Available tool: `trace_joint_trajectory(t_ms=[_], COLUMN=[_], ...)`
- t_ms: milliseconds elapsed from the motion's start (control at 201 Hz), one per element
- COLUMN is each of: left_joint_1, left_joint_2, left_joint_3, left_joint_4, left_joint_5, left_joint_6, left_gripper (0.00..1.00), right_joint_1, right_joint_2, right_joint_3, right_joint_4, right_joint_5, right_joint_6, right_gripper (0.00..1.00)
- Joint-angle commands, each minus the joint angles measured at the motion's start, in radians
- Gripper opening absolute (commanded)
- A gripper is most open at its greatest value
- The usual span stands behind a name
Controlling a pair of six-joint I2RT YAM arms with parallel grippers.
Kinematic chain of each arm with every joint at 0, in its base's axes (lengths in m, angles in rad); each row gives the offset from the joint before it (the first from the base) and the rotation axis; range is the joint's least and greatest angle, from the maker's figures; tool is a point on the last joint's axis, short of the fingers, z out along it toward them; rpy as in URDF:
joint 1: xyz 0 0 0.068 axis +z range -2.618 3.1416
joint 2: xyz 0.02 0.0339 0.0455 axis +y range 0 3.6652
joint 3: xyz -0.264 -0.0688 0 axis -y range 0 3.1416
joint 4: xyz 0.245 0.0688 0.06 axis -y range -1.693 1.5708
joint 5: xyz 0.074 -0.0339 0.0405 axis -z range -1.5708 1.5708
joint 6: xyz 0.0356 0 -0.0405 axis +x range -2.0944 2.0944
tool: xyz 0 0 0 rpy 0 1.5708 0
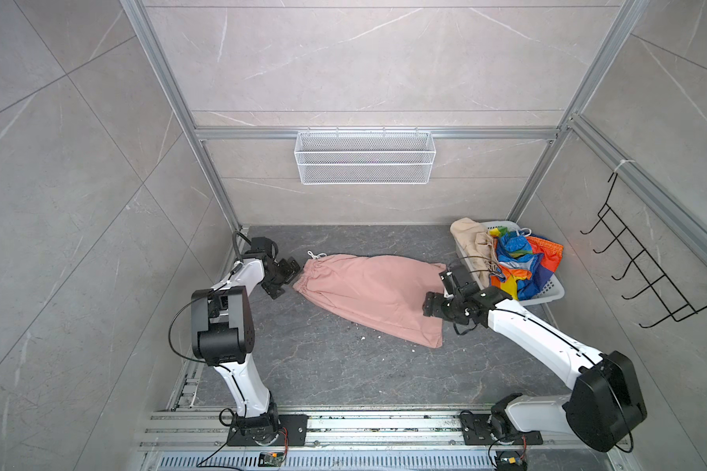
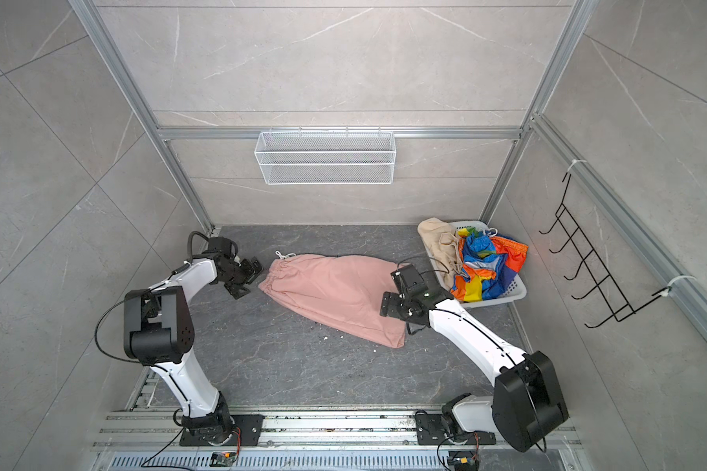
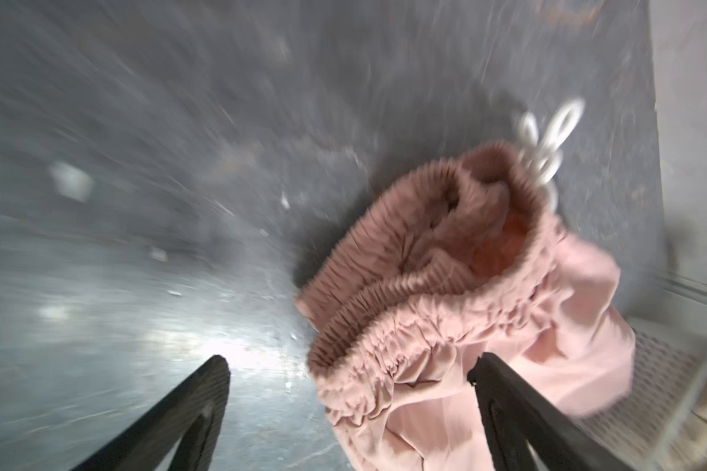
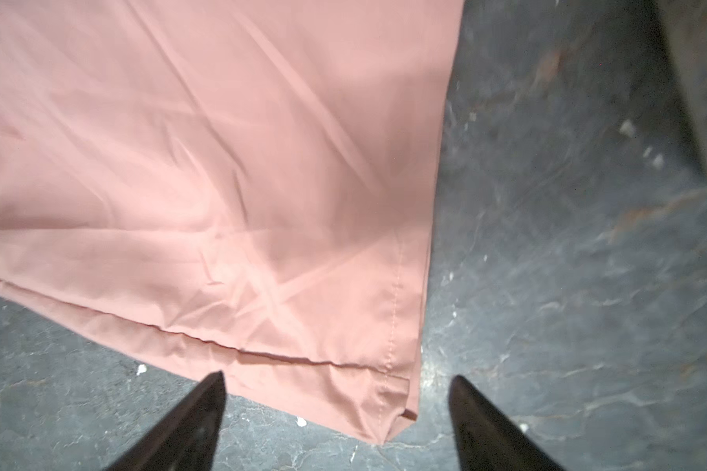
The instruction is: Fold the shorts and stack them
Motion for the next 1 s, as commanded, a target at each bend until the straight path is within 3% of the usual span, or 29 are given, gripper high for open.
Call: trace_joint_trajectory(t_ms=[0, 204, 543, 817, 996], left_joint_1=[-0.009, -0.193, -0.199, -0.199, -0.211], left_joint_2=[-0.093, 0.004, 0.180, 0.159, 0.015], left_joint_3=[0.051, 0.148, 0.123, -0.019, -0.096], left_joint_4=[-0.008, 0.006, -0.063, -0.027, -0.032], left_joint_5=[-0.092, 0.050, 0.022, 0.029, 0.011], left_joint_6=[0.041, 0.054, 0.041, -0.045, -0.060], left_gripper=[0.99, 0.99, 0.99, 0.99, 0.99], right_joint_1=[-0.033, -0.034, -0.126, -0.175, -0.173], right_joint_2=[0.027, 0.206, 0.348, 0.482, 0.509], right_joint_3=[0.040, 0.025, -0.069, -0.054, -0.007], right_joint_4=[-0.033, 0.125, 0.242, 0.269, 0.271], right_joint_5=[-0.028, -0.170, -0.235, -0.255, -0.296], right_joint_6=[-0.043, -0.004, -0.048, -0.102, -0.102], right_gripper=[0.99, 0.99, 0.99, 0.99, 0.99])
